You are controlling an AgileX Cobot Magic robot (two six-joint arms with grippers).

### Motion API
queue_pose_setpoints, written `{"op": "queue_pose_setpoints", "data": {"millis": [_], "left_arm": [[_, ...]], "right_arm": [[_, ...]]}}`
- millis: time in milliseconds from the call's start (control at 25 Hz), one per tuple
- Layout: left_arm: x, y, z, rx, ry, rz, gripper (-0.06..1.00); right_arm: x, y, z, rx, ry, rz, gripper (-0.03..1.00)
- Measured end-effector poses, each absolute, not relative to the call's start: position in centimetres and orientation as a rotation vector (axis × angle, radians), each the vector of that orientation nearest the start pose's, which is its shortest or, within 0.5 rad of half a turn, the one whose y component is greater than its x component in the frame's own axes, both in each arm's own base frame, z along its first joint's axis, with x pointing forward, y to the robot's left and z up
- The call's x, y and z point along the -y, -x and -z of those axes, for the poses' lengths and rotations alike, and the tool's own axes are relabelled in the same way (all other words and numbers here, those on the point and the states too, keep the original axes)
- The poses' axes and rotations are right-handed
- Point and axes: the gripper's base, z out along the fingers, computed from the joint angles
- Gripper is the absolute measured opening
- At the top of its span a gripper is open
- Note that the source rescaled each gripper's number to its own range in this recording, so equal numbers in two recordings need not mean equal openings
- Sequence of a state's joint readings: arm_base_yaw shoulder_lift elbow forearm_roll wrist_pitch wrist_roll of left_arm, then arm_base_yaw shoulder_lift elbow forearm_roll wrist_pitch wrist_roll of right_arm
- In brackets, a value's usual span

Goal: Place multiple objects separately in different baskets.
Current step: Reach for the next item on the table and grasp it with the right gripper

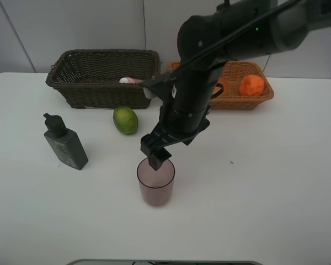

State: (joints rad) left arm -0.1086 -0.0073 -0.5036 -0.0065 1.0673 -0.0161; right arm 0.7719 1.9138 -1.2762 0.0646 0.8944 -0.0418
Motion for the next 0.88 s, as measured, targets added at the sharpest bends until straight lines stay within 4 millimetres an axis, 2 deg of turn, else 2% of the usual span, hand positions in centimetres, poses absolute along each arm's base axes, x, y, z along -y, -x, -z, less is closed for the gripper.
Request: {"op": "queue_pose_setpoints", "data": {"millis": [480, 880], "left_arm": [[0.0, 0.7, -27.8, -2.039, -0.095, 0.086, 0.99], [0.0, 0.7, -27.8, -2.039, -0.095, 0.086, 0.99]], "right_arm": [[-26.1, -26.2, -14.1, -2.828, 1.149, -0.129, 0.90], [-26.4, -26.5, -13.5, -2.787, 1.126, -0.154, 0.89]]}}
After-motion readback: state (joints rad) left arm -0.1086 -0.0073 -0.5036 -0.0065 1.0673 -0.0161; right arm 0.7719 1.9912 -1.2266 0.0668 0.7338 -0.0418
